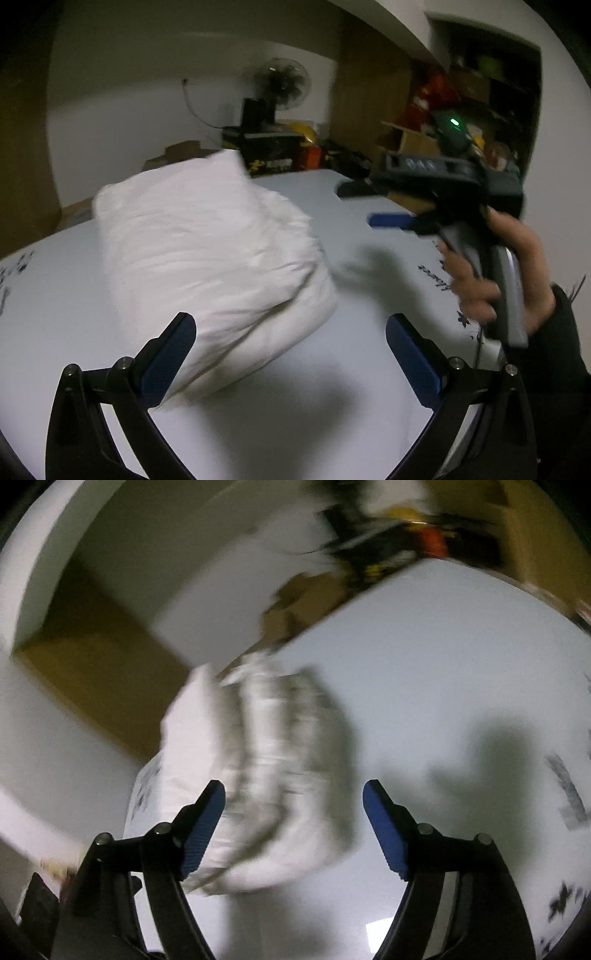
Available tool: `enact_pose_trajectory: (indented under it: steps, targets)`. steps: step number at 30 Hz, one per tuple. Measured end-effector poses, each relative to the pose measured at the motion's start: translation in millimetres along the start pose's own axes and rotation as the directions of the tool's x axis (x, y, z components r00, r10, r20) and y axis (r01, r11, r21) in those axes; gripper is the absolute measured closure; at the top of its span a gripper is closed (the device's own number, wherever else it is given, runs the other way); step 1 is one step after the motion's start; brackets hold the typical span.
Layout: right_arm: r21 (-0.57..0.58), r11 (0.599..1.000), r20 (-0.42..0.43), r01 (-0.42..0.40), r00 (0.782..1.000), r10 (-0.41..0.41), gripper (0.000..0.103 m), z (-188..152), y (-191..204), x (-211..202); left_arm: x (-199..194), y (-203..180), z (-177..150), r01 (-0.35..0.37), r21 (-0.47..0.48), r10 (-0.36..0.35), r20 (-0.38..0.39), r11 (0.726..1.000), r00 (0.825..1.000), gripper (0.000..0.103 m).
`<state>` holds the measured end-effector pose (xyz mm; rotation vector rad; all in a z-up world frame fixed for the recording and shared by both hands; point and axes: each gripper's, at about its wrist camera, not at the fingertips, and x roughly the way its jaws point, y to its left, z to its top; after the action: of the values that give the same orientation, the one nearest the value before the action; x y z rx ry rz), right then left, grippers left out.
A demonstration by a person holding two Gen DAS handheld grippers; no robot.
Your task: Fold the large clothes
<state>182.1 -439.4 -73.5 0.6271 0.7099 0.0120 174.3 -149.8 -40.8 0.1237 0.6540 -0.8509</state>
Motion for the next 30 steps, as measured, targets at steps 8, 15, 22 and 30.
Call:
enact_pose_trajectory:
  steps: [8, 15, 22, 30]
  targets:
    - [-0.157, 0.988, -0.34, -0.004, 0.939, -0.05, 0.022, 19.1, 45.2, 113.7, -48.3, 71.7, -17.6, -0.024, -0.24, 0.026, 0.004, 0.971, 1.0, 0.0]
    - [-0.244, 0.969, -0.309, 0.046, 0.943, -0.123, 0.035, 3.6, 40.5, 111.0, -34.6, 103.4, -22.4, -0.027, -0.294, 0.027, -0.002, 0.955, 1.0, 0.0]
    - [-0.164, 0.986, -0.318, -0.023, 0.948, -0.031, 0.083, 13.4, 26.9, 94.6, -24.1, 107.8, -15.2, -0.085, -0.321, 0.071, -0.053, 0.943, 0.996, 0.0]
    - [-0.021, 0.995, -0.245, -0.098, 0.965, 0.09, 0.086, -13.5, -27.7, 74.9, -7.2, 127.9, 70.0, -0.294, -0.315, 0.295, -0.046, 0.902, 0.954, 0.0]
